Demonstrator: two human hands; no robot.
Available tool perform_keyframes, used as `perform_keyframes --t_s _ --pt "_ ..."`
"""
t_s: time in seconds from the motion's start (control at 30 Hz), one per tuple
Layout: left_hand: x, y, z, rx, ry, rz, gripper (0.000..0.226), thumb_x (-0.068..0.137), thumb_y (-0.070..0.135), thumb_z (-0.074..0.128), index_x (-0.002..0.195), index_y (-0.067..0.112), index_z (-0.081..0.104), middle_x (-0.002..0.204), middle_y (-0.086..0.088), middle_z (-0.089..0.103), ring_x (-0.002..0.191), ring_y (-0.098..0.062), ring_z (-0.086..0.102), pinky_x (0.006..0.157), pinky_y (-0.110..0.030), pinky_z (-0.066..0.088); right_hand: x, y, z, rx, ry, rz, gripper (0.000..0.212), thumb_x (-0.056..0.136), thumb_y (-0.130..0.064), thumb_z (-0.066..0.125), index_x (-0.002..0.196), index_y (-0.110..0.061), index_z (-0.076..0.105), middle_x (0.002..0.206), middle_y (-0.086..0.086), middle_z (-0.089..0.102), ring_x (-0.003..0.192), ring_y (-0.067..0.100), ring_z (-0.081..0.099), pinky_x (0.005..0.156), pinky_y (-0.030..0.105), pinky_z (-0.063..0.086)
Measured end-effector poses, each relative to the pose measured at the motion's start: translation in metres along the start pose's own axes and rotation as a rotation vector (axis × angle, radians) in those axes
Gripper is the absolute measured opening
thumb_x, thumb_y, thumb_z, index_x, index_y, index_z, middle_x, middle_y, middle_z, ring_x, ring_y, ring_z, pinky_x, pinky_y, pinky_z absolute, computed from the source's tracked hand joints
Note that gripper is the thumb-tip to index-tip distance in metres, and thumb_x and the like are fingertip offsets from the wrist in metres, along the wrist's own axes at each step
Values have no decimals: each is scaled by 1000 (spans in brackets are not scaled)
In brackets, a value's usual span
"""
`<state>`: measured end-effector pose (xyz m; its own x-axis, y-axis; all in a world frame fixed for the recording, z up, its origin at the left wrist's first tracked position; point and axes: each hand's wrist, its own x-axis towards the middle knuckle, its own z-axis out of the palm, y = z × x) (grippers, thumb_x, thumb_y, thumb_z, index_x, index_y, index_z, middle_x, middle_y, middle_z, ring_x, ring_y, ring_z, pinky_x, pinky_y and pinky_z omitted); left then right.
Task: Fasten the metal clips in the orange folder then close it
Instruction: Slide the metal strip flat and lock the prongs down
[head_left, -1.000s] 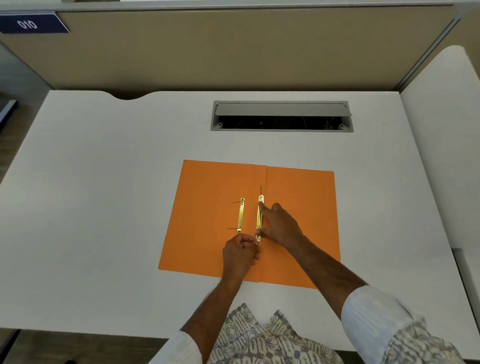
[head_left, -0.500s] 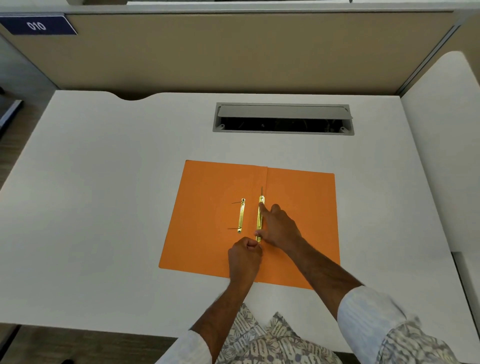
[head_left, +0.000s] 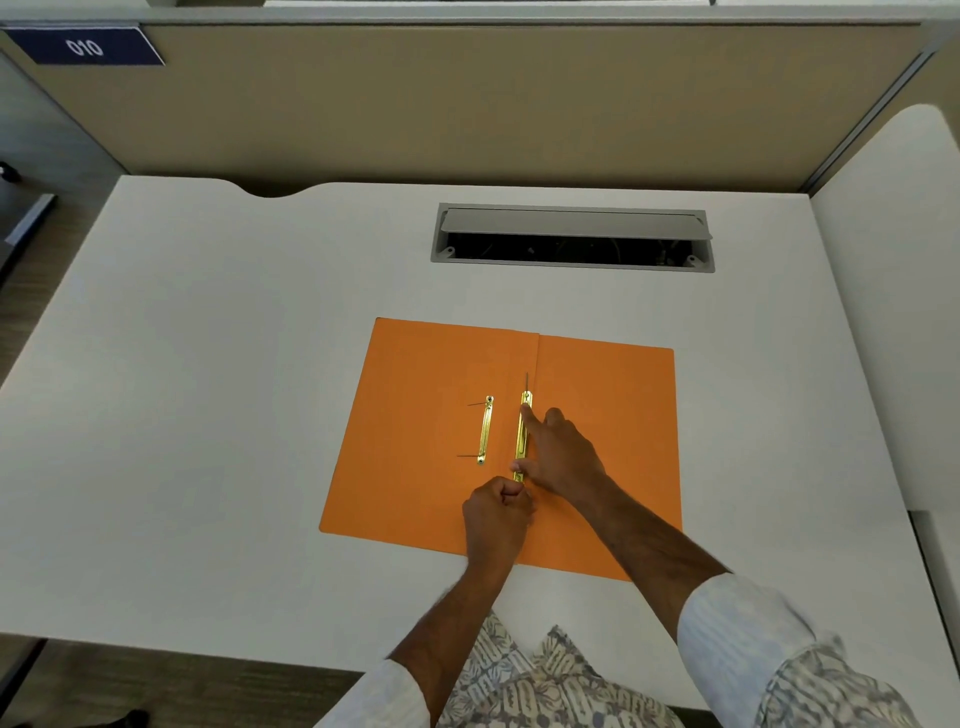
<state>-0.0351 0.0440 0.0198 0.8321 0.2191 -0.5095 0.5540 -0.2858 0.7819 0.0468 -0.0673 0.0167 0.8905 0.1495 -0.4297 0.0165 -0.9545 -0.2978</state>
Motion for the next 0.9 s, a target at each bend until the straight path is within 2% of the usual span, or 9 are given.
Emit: perform_keyframes --t_s 0.17,0.33,0.43,0.5,0.7,0.8,0.9 --pt "-2 1 3 46 -11 22 12 87 9 65 79 7 75 65 -4 74 48 -6 61 52 -20 51 0 1 1 4 0 -2 93 82 -51 70 153 -23 17 134 15 43 118 30 48 85 42 53" --pt "2 2 -3 120 33 6 15 86 14 63 74 14 72 62 1 71 54 -15 66 53 -27 53 1 1 0 -2 -6 -6 94 81 -51 71 153 -23 17 135 15 42 119 31 48 87 42 53" --pt "1 8 -7 220 70 8 11 85 16 63 75 16 66 66 6 66 55 -5 57 48 -19 39 0 2 -1 -4 -8 -18 96 79 -52 72 153 -23 17 135 14 42 120 30 48 87 41 53" --pt "-1 8 -8 265 86 3 12 85 20 64 74 16 62 66 5 63 55 -6 54 46 -22 33 0 2 0 -5 -11 -22 98 78 -53 73 153 -23 16 135 14 42 120 29 48 86 40 53" --pt "3 0 -21 311 76 -1 21 84 36 71 75 22 60 72 5 66 66 -12 62 50 -24 38 -3 0 1 -5 7 -8 96 80 -51 72 153 -23 16 136 13 42 121 29 46 87 40 52" --pt "7 -16 -42 331 92 81 21 83 38 75 81 22 62 80 3 66 75 -15 62 62 -29 48 -5 1 2 33 7 1 95 80 -50 73 153 -25 17 133 11 41 121 28 46 86 40 52" --pt "11 -34 -75 320 181 137 16 85 32 75 87 20 64 88 1 63 83 -19 60 73 -37 53 -11 3 3 74 24 -10 92 81 -52 70 153 -27 19 129 9 43 118 26 45 85 39 52"
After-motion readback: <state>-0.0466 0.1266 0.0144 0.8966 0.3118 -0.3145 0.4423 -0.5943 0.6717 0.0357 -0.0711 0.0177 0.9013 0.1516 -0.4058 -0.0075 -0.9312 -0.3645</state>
